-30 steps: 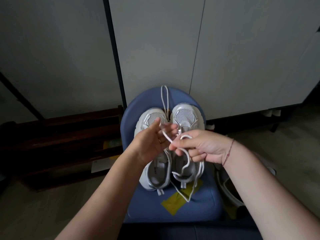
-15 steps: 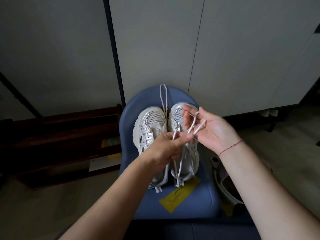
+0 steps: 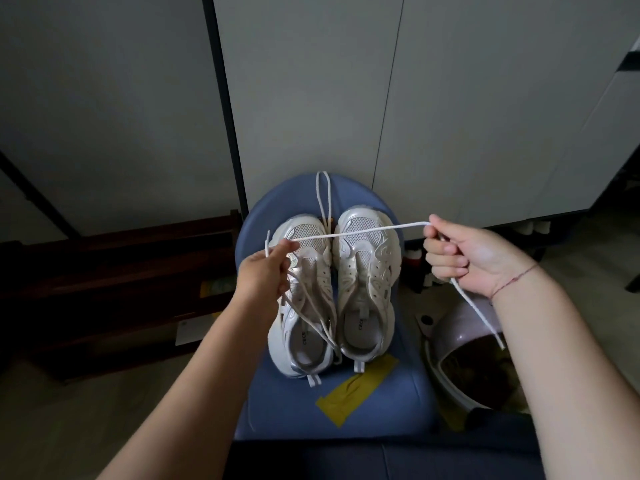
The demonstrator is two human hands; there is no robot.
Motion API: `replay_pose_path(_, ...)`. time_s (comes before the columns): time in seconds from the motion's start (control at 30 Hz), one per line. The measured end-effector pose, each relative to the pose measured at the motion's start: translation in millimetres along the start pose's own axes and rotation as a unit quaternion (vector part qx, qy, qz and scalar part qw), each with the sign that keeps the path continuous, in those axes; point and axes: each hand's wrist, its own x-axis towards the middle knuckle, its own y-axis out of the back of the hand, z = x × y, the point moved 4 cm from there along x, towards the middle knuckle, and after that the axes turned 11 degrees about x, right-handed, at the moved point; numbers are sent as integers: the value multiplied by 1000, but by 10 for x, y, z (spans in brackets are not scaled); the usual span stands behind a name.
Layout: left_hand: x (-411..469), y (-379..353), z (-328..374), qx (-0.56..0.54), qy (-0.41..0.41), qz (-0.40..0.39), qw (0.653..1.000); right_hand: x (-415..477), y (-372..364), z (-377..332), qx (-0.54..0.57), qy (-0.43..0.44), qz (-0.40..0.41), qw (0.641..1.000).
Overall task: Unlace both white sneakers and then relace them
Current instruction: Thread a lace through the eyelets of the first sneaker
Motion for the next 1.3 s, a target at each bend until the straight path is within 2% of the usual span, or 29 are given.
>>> replay_pose_path(0.07, -34, 19, 29, 50, -19, 35, 998, 11, 35, 5, 6, 7, 7, 1000)
replay_pose_path(0.13, -109, -16, 120, 116, -88, 63, 987, 15, -26, 43, -24, 14, -8, 1000)
replay_pose_path(0.17, -166, -70, 185, 128, -126, 52, 982, 14, -85, 78, -55, 13, -23, 998)
replay_pose_path(0.23, -309, -256, 286, 141, -180, -31, 973, 19, -210, 185, -143, 5, -55, 988)
replay_pose_path(0.33, -516, -559, 271, 158, -194, -182, 951, 20, -380, 376, -229, -27, -90, 969)
replay_pose_path(0.4, -557, -612, 239, 185, -201, -210, 939, 7, -426, 431, -241, -48, -103, 964)
replay_pose_path(0.43, -518, -583, 232, 200, -199, -198, 939, -4, -418, 420, -243, -50, -108, 963)
replay_pose_path(0.5, -362, -439, 228, 219, -179, -138, 949, -11, -330, 315, -208, -33, -104, 972)
replay_pose_path(0.57, -218, -287, 205, 230, -149, -92, 957, 1, -213, 152, -88, -6, -77, 993)
replay_pose_path(0.6, -183, -243, 185, 239, -131, -95, 957, -1, -173, 86, -2, -1, -65, 998)
replay_pose_path(0.67, -206, -288, 111, 250, -101, -162, 949, -8, -134, 5, 174, 8, -57, 983)
replay_pose_path(0.73, -328, -439, 32, 237, -73, -256, 934, -16, -158, -20, 258, 30, -81, 962)
replay_pose_path(0.8, -427, -574, -46, 213, -32, -318, 923, -26, -195, -1, 247, 48, -118, 961)
replay_pose_path(0.9, -449, -672, -149, 217, 12, -338, 916, -10, -185, 36, 194, 60, -138, 969)
replay_pose_path(0.93, -433, -680, -169, 233, 16, -336, 912, 15, -150, 49, 163, 68, -119, 977)
replay_pose_path(1.0, -405, -688, -206, 269, 15, -333, 904, 72, -41, 59, 52, 109, -27, 992)
replay_pose_path(1.07, -417, -711, -245, 295, 20, -344, 891, 95, 48, 47, -57, 154, 71, 984)
replay_pose_path(1.1, -434, -733, -266, 305, 23, -356, 883, 106, 75, 47, -75, 164, 100, 979)
replay_pose_path(1.13, -447, -755, -285, 311, 26, -367, 876, 129, 96, 54, -59, 162, 119, 978)
replay_pose_path(1.2, -447, -778, -298, 323, 27, -373, 869, 178, 121, 74, 61, 135, 132, 980)
replay_pose_path(1.27, -431, -774, -258, 354, 11, -352, 866, 226, 114, 101, 191, 105, 119, 969)
replay_pose_path(1.3, -418, -771, -221, 360, -7, -327, 873, 244, 123, 111, 203, 96, 109, 968)
